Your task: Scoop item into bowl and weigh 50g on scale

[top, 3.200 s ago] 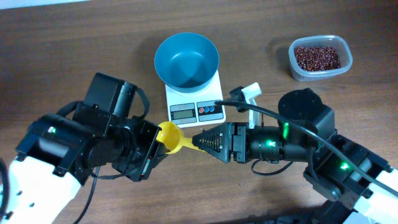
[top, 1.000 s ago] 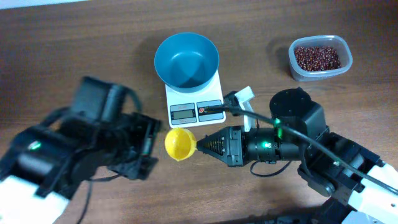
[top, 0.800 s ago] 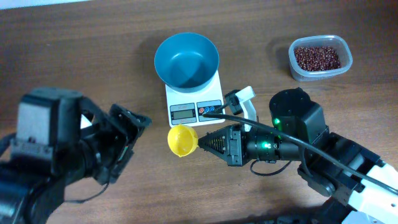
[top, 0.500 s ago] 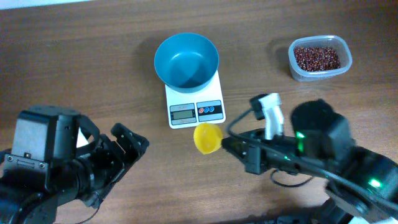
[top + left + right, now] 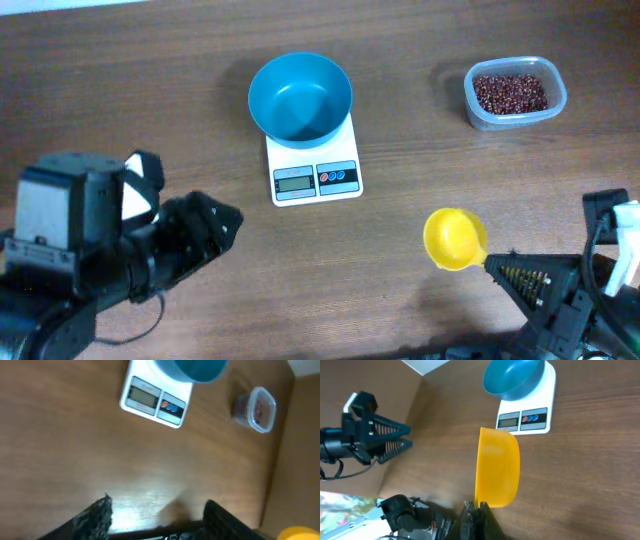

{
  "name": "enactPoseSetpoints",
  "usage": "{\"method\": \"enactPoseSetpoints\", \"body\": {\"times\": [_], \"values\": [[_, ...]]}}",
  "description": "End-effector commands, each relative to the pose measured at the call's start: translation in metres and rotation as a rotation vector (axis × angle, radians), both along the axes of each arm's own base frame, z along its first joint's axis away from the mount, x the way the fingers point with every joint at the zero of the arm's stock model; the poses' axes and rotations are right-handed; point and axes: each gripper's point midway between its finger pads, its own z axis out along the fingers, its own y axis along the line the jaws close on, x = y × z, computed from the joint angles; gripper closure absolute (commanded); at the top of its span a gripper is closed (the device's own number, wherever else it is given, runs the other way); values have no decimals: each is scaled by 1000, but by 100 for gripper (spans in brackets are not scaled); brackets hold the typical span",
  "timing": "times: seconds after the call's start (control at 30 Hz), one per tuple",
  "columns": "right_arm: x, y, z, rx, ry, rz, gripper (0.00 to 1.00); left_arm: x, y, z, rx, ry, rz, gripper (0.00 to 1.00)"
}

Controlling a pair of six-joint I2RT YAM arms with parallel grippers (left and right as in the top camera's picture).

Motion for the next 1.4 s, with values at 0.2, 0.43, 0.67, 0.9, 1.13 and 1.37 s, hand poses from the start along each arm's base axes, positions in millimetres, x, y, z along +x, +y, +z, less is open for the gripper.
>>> {"method": "enactPoseSetpoints", "body": {"times": [0.2, 0.43, 0.67, 0.9, 1.13, 1.37], "values": [[2, 1, 14, 76, -3, -36, 96, 7, -48, -33, 61, 90, -244, 100], [-2, 5, 15, 91, 10, -5, 96, 14, -78, -24, 92, -62, -355, 100], [23, -18, 24, 52, -86, -178, 96, 51, -39, -32, 354, -175, -212, 100], [40, -46, 29, -14, -154, -342, 96, 80, -89, -72, 442, -231, -399, 100], [39, -44, 28, -11, -150, -332, 96, 78, -119, -103, 567, -256, -454, 100], [38, -45, 25, -58, -163, -315, 96, 92, -122, -109, 531, -324, -328, 100]]}}
